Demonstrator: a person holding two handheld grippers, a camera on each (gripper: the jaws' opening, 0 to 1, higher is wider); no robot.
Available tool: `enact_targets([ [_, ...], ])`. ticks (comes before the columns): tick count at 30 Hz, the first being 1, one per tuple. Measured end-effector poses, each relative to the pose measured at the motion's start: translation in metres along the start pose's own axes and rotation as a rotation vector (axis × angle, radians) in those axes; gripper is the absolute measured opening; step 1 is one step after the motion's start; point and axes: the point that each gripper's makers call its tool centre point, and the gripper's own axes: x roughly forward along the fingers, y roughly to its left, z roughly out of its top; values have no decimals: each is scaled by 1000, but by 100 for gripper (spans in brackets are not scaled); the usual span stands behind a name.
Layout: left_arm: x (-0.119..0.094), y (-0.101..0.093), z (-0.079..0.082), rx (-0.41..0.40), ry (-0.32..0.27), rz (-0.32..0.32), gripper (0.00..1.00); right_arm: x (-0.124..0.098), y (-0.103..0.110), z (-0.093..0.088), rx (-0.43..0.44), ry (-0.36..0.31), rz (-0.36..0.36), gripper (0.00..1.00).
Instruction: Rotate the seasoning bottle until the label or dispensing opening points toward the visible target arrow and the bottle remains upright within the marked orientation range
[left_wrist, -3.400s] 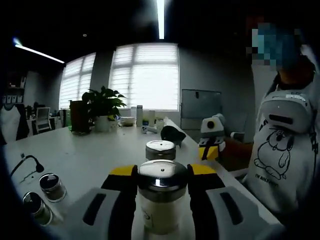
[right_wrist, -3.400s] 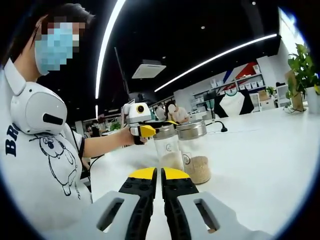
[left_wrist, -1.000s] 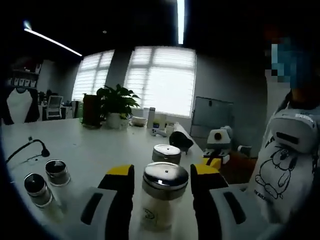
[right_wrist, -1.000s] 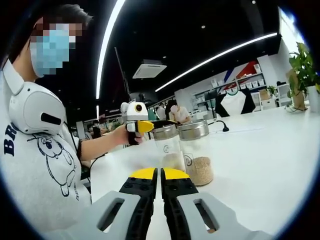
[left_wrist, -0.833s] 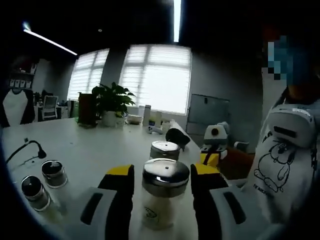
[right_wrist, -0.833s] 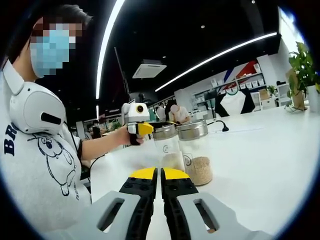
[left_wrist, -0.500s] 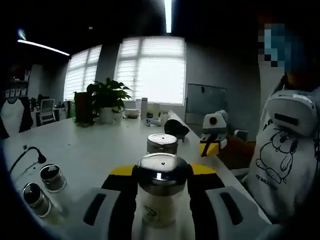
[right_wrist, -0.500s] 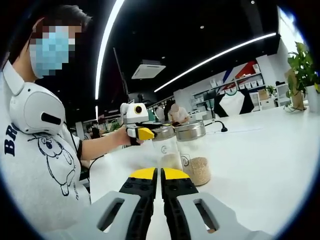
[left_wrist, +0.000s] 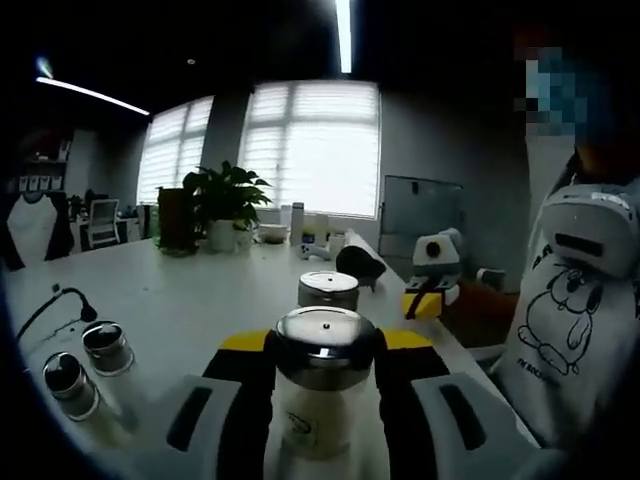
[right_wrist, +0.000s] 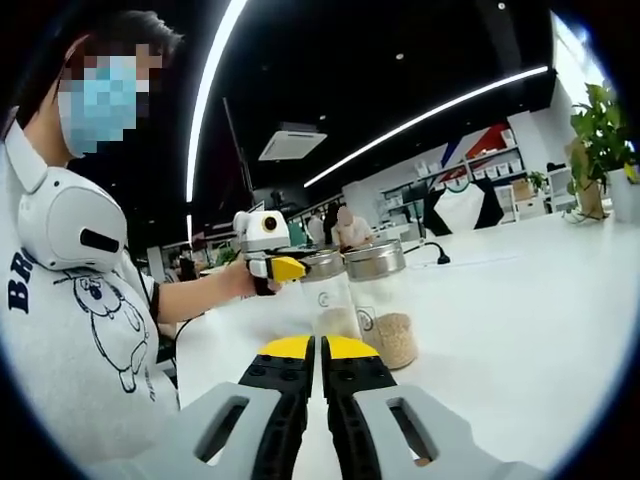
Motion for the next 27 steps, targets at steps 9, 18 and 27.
enact_targets([
  [9,1,1,1,-10,-8,122,41,2,1,-2,0,5,-4,0],
  [18,1,3,0,-10,-2,231,41,2,-1,-1,3,-4,-9,0],
  [27,0,5,1,-13,-25,289,41,0,-3,1,7,-13,-18,0],
])
